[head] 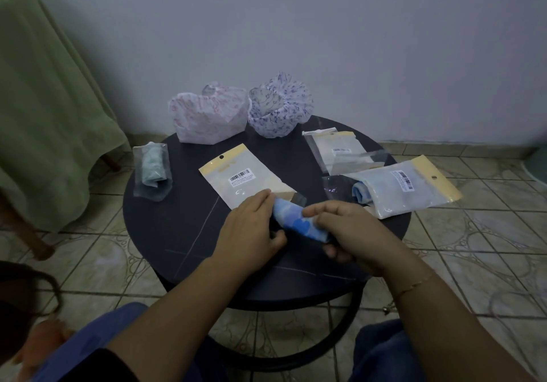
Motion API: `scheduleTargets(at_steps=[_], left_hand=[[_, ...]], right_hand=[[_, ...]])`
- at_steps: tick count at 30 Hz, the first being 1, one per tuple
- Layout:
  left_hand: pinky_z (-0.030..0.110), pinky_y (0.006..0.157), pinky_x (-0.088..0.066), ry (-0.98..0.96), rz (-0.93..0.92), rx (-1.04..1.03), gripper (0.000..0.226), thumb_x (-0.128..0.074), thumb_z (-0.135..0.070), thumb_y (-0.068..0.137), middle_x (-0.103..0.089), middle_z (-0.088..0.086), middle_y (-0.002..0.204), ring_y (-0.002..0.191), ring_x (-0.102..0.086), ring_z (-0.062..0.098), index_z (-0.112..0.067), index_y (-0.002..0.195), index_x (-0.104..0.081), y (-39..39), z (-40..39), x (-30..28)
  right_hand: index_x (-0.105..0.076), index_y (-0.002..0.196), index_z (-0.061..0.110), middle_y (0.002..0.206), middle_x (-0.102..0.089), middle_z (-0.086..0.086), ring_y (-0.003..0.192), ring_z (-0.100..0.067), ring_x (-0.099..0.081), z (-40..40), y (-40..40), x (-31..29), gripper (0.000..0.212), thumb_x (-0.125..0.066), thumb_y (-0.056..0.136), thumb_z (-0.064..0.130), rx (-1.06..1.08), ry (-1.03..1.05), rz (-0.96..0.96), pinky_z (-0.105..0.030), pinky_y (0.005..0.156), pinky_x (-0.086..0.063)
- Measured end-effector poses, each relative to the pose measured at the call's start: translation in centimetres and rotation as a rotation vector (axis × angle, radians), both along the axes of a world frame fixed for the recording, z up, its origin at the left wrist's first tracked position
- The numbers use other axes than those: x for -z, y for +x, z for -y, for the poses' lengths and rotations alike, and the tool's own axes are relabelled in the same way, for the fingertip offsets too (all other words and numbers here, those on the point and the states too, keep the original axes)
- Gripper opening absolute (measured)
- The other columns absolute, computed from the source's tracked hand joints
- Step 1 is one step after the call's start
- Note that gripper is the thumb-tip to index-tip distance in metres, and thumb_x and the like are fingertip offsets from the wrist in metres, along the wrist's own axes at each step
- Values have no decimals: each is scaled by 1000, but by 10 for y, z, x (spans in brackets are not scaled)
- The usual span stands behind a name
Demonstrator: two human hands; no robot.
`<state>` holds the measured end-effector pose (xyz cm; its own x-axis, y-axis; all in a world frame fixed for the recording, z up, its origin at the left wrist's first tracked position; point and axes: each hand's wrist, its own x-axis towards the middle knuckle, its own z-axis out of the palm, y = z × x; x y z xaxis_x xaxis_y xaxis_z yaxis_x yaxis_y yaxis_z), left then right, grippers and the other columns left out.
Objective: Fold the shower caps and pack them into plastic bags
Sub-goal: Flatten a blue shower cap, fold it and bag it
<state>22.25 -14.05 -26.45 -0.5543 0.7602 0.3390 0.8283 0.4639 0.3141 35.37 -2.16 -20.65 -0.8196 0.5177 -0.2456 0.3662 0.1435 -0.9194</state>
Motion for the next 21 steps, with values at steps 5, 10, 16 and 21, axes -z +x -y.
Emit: scheduleTargets(at_steps=[5,10,16,21], left_hand=[[41,94,-47,2,-49,16,70,-56,-31,68,-51,15,136,121,-52,30,-1,131,-51,0,-1,4],[41,90,-48,-2,-61,47,68,-62,-31,69,-55,17,132,118,-55,32,1,128,-53,-1,-2,5],[39,92,-47,-25,-76,59,68,-60,-40,73,-54,16,133,120,-54,29,-1,128,-53,0,-2,2],[36,86,-51,-7,-82,62,57,-52,-34,77,-57,13,129,114,-57,26,-2,123,-58,2,-2,2]], right_hand=[[-61,112,17,58,-50,-10,40,-12,-43,8,-12,6,33,-36,92,8,11,-165,-34,-19,37,-26],[-51,131,21,59,-52,-13,41,-12,-41,13,-24,14,52,-30,89,-2,-21,-186,-37,-22,39,-31],[-52,128,26,75,-64,-8,48,-14,-52,17,-38,26,45,-51,91,1,52,-100,-117,-19,39,-38],[-56,121,27,91,-62,3,75,-9,-57,21,-43,38,37,-61,86,15,176,406,-105,-17,62,-43]])
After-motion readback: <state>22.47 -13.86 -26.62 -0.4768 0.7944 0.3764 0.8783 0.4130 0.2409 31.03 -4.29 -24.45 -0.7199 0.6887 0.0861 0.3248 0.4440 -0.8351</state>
